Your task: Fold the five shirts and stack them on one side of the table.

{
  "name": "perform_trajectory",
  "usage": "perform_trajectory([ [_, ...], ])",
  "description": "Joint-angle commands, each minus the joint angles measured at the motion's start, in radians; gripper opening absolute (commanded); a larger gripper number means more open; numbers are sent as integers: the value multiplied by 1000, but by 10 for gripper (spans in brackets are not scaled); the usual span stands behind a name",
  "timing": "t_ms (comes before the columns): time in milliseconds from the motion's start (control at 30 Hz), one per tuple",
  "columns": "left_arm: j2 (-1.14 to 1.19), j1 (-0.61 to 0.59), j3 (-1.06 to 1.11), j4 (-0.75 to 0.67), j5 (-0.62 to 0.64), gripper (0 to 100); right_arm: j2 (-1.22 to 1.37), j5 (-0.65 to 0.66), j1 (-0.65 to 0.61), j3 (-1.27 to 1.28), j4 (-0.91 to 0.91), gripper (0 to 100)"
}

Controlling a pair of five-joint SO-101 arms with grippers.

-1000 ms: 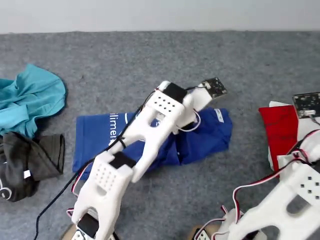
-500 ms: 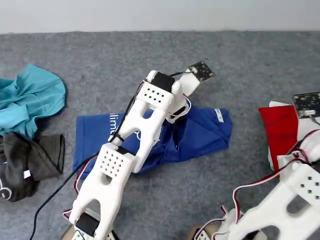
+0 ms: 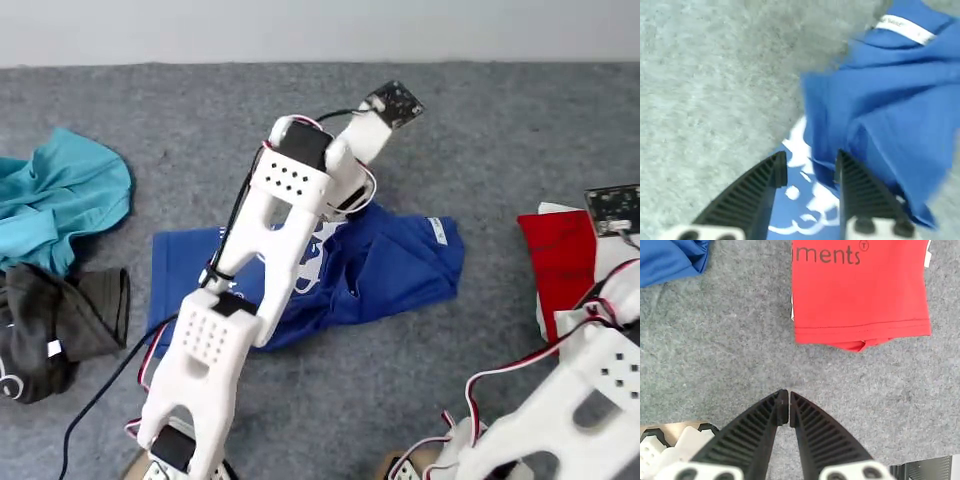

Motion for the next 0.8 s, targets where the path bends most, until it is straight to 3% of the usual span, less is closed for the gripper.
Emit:
perform_trajectory([
  [0, -235, 68, 236, 21, -8, 157, -22, 2, 12, -5, 42, 12],
  [200, -474, 218, 605, 18, -41, 158, -18, 0, 12, -5, 42, 12],
  [367, -491, 272, 736, -5, -43, 159, -15, 0, 10, -5, 41, 12],
  [633, -256, 80, 711, -209, -72, 159, -15, 0, 10, -5, 41, 12],
  [767, -147, -20, 576, -206, -81, 159, -16, 0, 10, -5, 41, 12],
])
